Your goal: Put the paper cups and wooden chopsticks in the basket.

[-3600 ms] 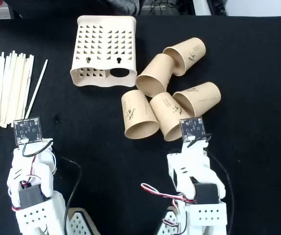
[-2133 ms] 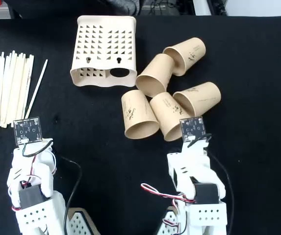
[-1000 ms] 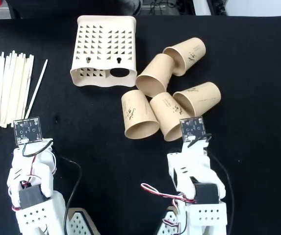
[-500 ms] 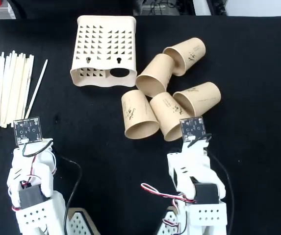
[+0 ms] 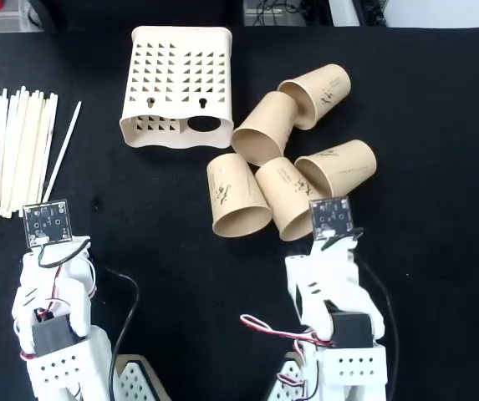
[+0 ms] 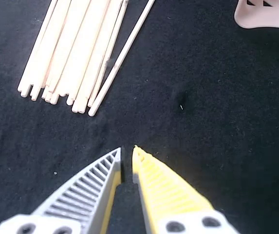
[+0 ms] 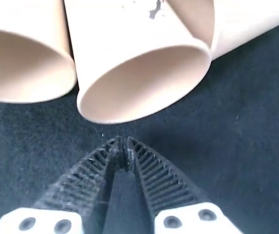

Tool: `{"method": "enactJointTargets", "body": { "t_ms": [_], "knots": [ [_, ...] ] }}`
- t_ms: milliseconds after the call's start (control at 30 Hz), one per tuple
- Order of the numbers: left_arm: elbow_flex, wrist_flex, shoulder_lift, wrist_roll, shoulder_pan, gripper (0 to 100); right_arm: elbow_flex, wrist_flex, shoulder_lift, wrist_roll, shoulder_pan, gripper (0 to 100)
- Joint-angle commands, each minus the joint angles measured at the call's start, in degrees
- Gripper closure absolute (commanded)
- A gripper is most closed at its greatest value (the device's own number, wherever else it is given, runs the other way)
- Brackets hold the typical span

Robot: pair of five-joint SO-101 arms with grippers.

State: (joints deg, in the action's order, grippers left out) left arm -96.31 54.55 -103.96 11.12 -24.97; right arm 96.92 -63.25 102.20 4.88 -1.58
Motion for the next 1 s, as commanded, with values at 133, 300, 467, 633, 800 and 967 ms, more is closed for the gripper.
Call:
{"method": "enactJointTargets", "body": {
  "t_ms": [133, 300, 467, 633, 800, 967],
  "knots": [
    [-1.01, 0.35, -0.53, -0.18, -0.31, 95, -15.43, 1.85, 0.84, 5.45, 0.53, 98.4],
    [-1.01, 0.35, -0.53, -0.18, -0.31, 95, -28.88, 3.34, 0.40, 13.80, 0.53, 98.4],
    [-1.01, 0.35, -0.53, -0.18, -0.31, 95, -34.51, 3.25, -1.80, 17.76, -2.20, 88.7],
    [-1.01, 0.35, -0.53, -0.18, -0.40, 95, -36.00, 7.21, -12.00, 20.40, -3.60, 83.9],
    [-1.01, 0.35, -0.53, -0.18, -0.40, 95, -40.31, 16.26, -28.26, 25.41, -5.89, 83.5],
    [-1.01, 0.35, -0.53, -0.18, -0.40, 95, -45.67, 23.65, -48.13, 27.08, -9.93, 83.5]
  ]
}}
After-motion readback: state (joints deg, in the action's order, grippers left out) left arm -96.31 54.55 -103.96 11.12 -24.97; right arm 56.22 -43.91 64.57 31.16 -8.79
